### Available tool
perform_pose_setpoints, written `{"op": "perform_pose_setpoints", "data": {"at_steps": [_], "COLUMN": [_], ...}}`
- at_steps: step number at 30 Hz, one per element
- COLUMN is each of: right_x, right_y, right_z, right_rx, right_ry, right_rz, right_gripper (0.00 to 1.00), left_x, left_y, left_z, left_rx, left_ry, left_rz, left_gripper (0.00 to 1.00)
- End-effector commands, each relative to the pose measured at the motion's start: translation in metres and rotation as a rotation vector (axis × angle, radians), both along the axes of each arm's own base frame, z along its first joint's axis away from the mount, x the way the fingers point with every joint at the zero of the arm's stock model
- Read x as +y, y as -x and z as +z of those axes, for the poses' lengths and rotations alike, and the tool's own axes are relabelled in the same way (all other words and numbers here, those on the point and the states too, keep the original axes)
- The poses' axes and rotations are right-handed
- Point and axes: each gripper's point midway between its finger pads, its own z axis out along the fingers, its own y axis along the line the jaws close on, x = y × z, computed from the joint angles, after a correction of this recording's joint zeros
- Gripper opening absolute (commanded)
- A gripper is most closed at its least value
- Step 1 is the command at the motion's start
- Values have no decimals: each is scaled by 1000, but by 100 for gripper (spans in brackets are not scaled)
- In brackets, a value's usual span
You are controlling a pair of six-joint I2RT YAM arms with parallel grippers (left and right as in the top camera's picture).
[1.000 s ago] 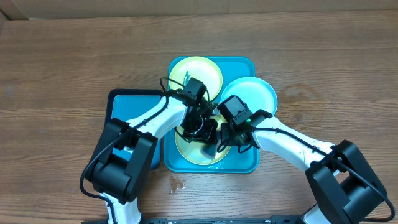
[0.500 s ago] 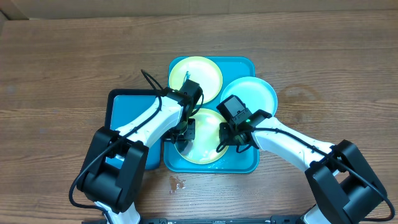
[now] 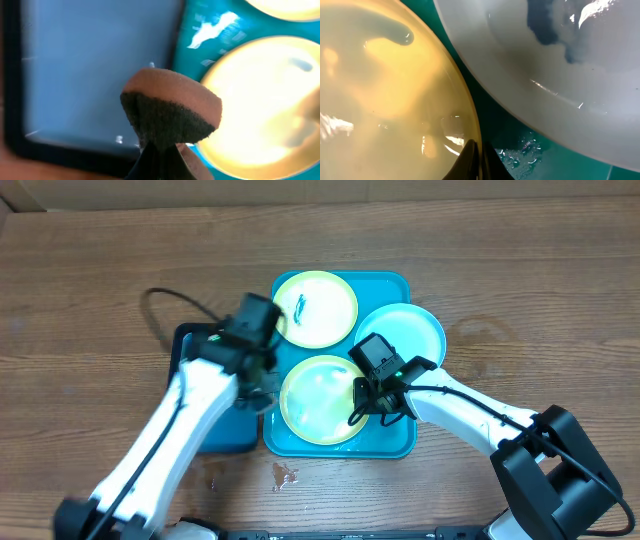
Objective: Clean dirty plates on tray and stack at the side
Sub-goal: 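Return the sponge to the black tray and lift the yellow plate with right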
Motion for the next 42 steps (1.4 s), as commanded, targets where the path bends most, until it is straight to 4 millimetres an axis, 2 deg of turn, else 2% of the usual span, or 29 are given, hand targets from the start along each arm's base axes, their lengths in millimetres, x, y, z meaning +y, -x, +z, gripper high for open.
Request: {"op": "perform_pose_setpoints", "data": {"at_steps": [1, 5, 10, 13, 16, 20, 23, 24, 25, 29, 32, 35, 38, 42], "right_x": [-17, -17, -17, -18, -18, -15, -7, -1, 3, 31, 60, 90, 124, 160], "right_y": [1, 1, 0, 0, -1, -5, -15, -21, -25, -43, -55, -66, -71, -71], "right_z": [-8, -8, -8, -7, -5, 16, 47, 63, 72, 121, 158, 186, 203, 198], "right_rx": [-2, -2, -5, -8, -13, -18, -58, -85, -104, -210, -316, -450, -564, -652], "right_ry": [75, 75, 79, 84, 86, 89, 73, 59, 52, 2, -63, -124, -178, -179], "right_rz": [-7, -7, -6, 3, 8, 32, 66, 85, 102, 181, 228, 251, 275, 307], "right_gripper": [4, 4, 4, 4, 4, 4, 4, 4, 4, 4, 4, 4, 4, 4], "left_x": [41, 63, 76, 78, 77, 73, 72, 72, 72, 72, 72, 65, 61, 58], "left_y": [1, 8, 8, 8, 3, -2, -5, -6, -7, -6, 0, 10, 19, 33], "left_z": [3, -27, -69, -72, -63, -36, -5, 12, 20, 80, 125, 160, 187, 208], "left_rx": [-10, 39, 70, 79, 61, 40, -4, -34, -49, -166, -263, -349, -425, -502], "left_ry": [-129, -141, -124, -103, -86, -61, -48, -41, -38, -10, 20, 80, 124, 162], "left_rz": [88, 159, 216, 232, 238, 226, 226, 227, 227, 230, 229, 212, 190, 170], "left_gripper": [4, 4, 4, 18, 33, 42, 53, 61, 66, 88, 98, 100, 100, 100]}}
